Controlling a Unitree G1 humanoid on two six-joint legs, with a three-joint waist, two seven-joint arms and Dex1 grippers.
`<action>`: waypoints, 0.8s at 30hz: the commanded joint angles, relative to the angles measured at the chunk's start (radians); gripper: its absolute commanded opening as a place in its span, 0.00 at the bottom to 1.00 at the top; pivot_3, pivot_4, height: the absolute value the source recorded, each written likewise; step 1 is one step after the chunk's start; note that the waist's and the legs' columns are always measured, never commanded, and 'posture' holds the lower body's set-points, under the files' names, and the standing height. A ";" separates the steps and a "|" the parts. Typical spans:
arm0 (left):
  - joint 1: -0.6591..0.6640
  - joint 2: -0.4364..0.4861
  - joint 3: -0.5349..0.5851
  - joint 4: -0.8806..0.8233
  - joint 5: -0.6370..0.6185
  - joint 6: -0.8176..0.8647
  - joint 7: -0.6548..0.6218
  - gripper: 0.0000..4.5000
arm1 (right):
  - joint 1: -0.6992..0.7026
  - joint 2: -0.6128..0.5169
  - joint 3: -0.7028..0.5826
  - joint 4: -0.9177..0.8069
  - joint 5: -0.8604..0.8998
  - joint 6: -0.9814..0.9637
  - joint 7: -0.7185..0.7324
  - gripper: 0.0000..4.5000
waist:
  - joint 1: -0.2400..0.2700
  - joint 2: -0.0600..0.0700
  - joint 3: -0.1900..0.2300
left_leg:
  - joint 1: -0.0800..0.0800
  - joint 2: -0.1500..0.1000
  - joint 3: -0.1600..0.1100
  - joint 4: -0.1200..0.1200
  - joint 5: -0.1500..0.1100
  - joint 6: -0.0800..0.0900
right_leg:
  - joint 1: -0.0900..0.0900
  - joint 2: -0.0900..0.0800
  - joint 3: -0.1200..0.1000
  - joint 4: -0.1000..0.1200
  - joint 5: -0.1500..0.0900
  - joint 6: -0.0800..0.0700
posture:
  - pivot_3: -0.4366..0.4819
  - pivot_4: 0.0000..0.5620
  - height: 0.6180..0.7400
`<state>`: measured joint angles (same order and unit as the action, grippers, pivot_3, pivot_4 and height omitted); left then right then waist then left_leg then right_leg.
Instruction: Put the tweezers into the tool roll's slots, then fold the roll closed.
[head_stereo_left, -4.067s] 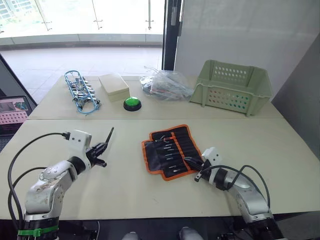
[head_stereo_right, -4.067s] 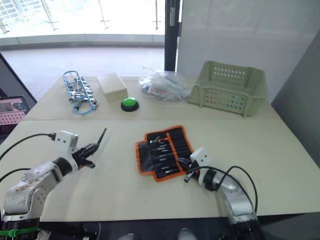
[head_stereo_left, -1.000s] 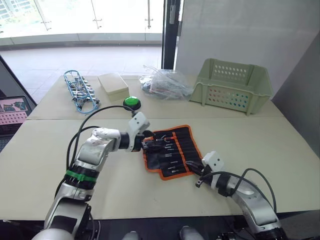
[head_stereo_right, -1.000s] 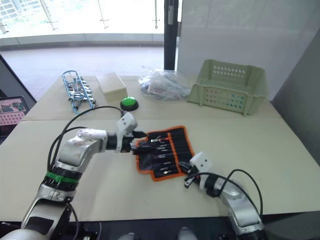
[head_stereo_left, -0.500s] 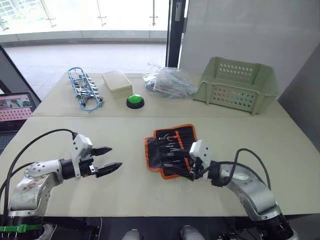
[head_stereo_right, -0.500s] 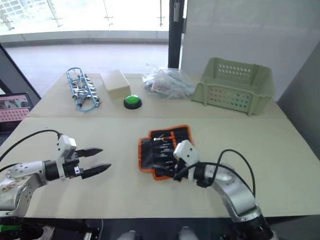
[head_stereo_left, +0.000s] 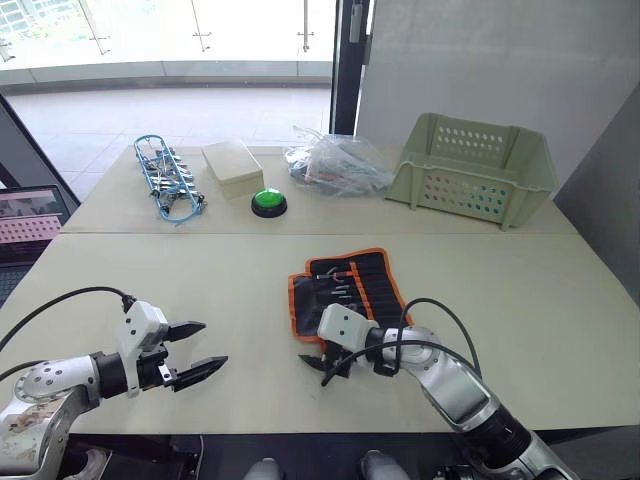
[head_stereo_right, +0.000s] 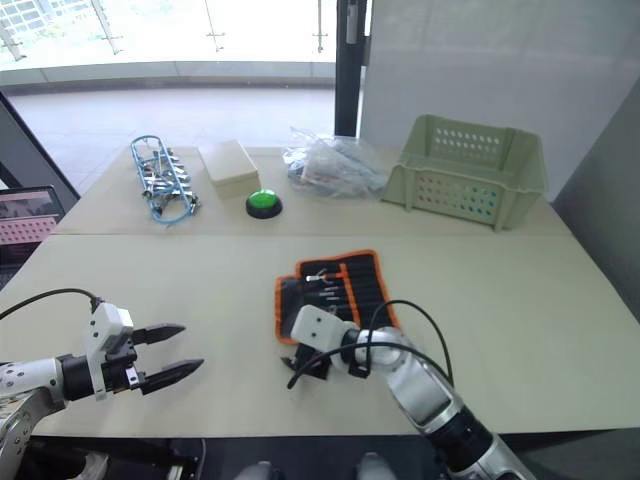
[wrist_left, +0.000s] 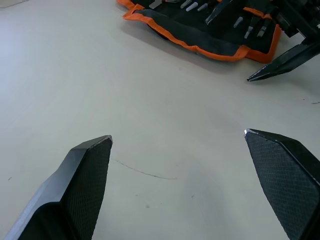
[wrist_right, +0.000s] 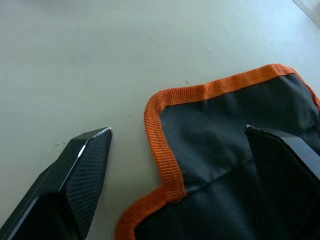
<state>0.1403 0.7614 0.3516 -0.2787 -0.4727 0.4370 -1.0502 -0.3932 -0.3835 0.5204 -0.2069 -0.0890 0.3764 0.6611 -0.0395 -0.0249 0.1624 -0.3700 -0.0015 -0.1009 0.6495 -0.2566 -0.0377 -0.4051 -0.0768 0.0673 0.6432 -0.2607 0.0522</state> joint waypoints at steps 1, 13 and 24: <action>0.010 0.016 0.020 -0.030 -0.006 -0.024 0.007 1.00 | -0.013 0.014 -0.007 -0.011 -0.043 -0.028 -0.032 1.00 | -0.001 0.000 0.000 | 0.000 0.000 0.000 0.000 0.000 0.000 | 0.000 0.000 0.000 0.000 0.000 0.000 | 0.48 0.27 1.00; -0.039 0.043 -0.062 0.051 0.041 -0.113 -0.022 1.00 | -0.010 0.039 -0.006 -0.036 -0.112 -0.050 -0.047 0.28 | -0.001 0.000 0.000 | 0.000 0.000 0.000 0.000 0.000 0.000 | 0.000 0.000 0.000 0.000 0.000 0.000 | 0.48 0.27 1.00; -0.390 0.023 -0.321 0.356 0.211 -0.330 -0.126 1.00 | 0.023 -0.046 -0.072 -0.092 -0.065 -0.146 0.039 0.01 | -0.001 0.000 0.000 | 0.000 -0.001 0.000 0.000 0.000 0.000 | 0.000 0.000 0.000 0.001 0.000 0.000 | 0.48 0.27 1.00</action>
<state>-0.2350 0.7868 0.0462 0.0632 -0.2768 0.1482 -1.1604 -0.3730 -0.4253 0.4797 -0.2532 -0.1725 0.2643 0.6848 -0.0402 -0.0248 0.1625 -0.3702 -0.0021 -0.1007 0.6495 -0.2565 -0.0379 -0.4053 -0.0767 0.0670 0.6444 -0.2605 0.0518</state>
